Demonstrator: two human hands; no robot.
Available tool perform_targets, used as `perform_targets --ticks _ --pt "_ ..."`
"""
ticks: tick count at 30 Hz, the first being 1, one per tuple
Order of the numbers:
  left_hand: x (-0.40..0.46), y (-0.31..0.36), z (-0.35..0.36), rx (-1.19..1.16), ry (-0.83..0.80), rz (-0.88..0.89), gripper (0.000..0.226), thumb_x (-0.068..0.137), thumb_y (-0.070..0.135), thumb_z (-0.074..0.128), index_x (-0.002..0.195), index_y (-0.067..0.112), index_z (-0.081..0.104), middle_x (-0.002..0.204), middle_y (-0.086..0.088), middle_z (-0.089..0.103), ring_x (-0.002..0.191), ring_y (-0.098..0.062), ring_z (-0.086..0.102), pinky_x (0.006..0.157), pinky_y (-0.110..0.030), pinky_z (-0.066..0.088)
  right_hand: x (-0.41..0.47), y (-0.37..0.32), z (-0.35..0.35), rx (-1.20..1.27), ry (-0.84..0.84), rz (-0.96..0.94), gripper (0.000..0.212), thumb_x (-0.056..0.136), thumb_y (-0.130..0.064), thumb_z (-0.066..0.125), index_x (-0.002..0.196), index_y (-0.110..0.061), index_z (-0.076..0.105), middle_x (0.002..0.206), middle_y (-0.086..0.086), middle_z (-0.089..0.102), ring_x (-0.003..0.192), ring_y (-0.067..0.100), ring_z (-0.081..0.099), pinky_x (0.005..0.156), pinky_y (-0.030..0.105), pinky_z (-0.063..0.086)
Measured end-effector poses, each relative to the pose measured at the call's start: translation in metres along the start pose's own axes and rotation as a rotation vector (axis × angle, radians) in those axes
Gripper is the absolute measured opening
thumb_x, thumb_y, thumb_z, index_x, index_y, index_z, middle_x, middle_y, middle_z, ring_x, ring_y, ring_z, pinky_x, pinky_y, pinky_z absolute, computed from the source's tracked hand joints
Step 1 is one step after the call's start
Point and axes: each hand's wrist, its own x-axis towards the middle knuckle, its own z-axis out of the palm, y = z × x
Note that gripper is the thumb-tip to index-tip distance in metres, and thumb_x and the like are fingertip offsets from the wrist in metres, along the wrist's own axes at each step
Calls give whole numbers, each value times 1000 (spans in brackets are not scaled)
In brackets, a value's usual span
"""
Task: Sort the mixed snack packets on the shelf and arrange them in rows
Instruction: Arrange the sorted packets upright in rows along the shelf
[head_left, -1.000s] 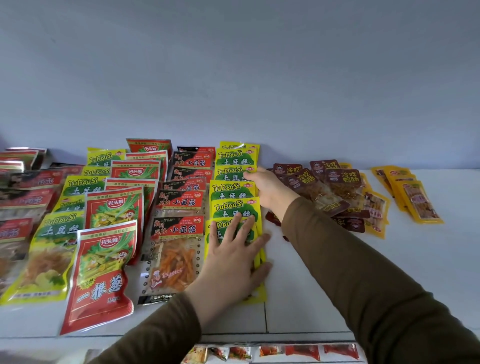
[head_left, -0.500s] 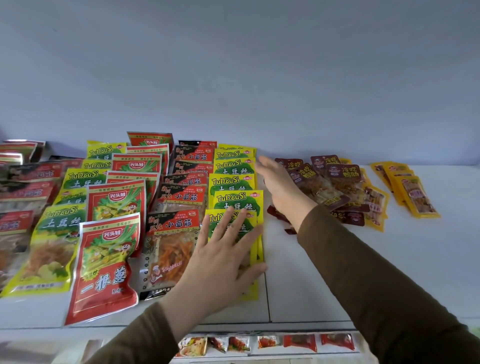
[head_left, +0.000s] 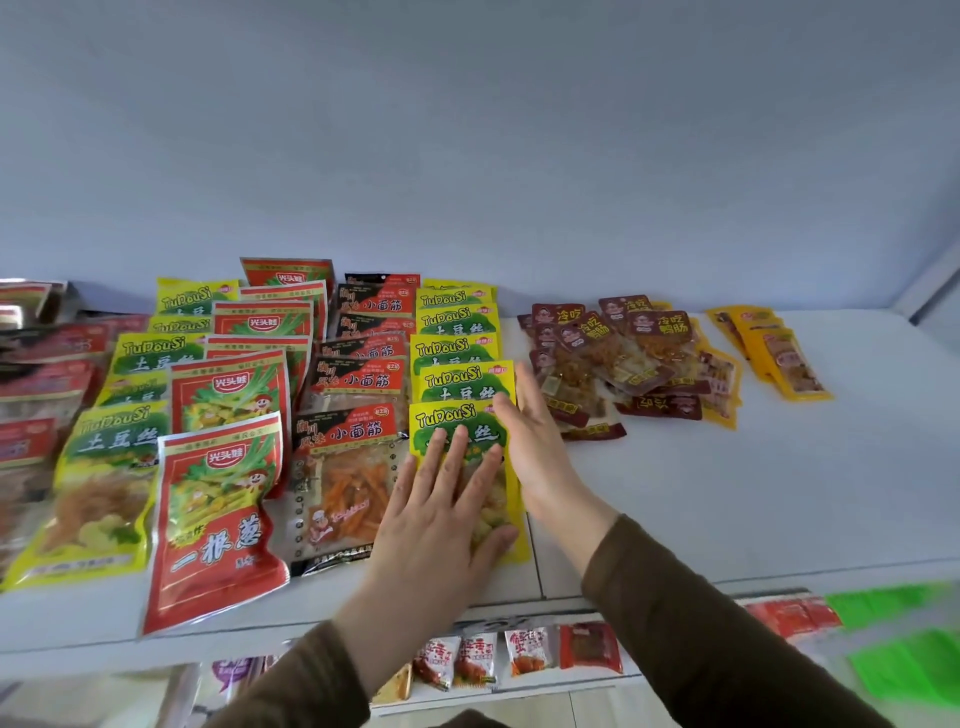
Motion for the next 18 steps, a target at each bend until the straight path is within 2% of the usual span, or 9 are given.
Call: perform_targets --ticks 2,4,7,9,12,14,18 --pt "1 1 0 -6 -9 -2 79 91 74 -4 161 39 -14 168 0 -26 152 -21 -33 127 -47 -11 -2 0 1 25 4 10 55 106 -33 50 155 -48 27 136 -36 34 125 -11 44 81 7 32" --pt "1 1 0 2 -20 -3 80 89 74 -7 161 39 -16 168 0 -29 151 -21 -35 127 -48 -10 -4 -1 1 32 2 5 55 106 -31 50 155 -47 28 141 -34 34 129 -7 37 85 8 32" --pt "0 0 -3 -15 -14 6 79 89 75 -7 160 40 -18 168 0 -28 151 -21 -35 127 -49 -10 -9 -6 -2 -47 4 -62 54 107 -28 50 156 -39 31 158 -23 31 137 -5 35 106 17 34" --pt "1 -1 -8 -18 27 17 78 91 75 -5 160 41 -18 168 1 -26 151 -20 -34 127 -49 -11 -12 -13 -10 -150 42 -183 51 107 -24 50 155 -32 34 160 -15 34 143 -2 33 115 22 30" --pt "7 0 -18 -39 76 31 79 93 75 -2 163 39 -8 170 2 -21 153 -20 -31 127 -47 -11 -12 -30 -28 -301 82 -351 46 107 -17 48 152 -20 41 156 -6 43 141 1 39 113 17 31" --pt "16 6 -25 -39 87 32 78 94 75 0 163 38 -3 170 1 -20 154 -21 -28 128 -48 -8 -9 -42 -45 -426 104 -415 44 106 -13 48 149 -15 45 153 -3 48 138 5 43 113 21 34" --pt "40 29 -33 -36 83 21 79 94 73 2 164 37 3 172 -1 -15 156 -22 -25 129 -46 -6 1 -56 -86 -651 99 -480 40 105 -13 48 145 -15 50 149 -2 51 138 11 44 111 20 32"
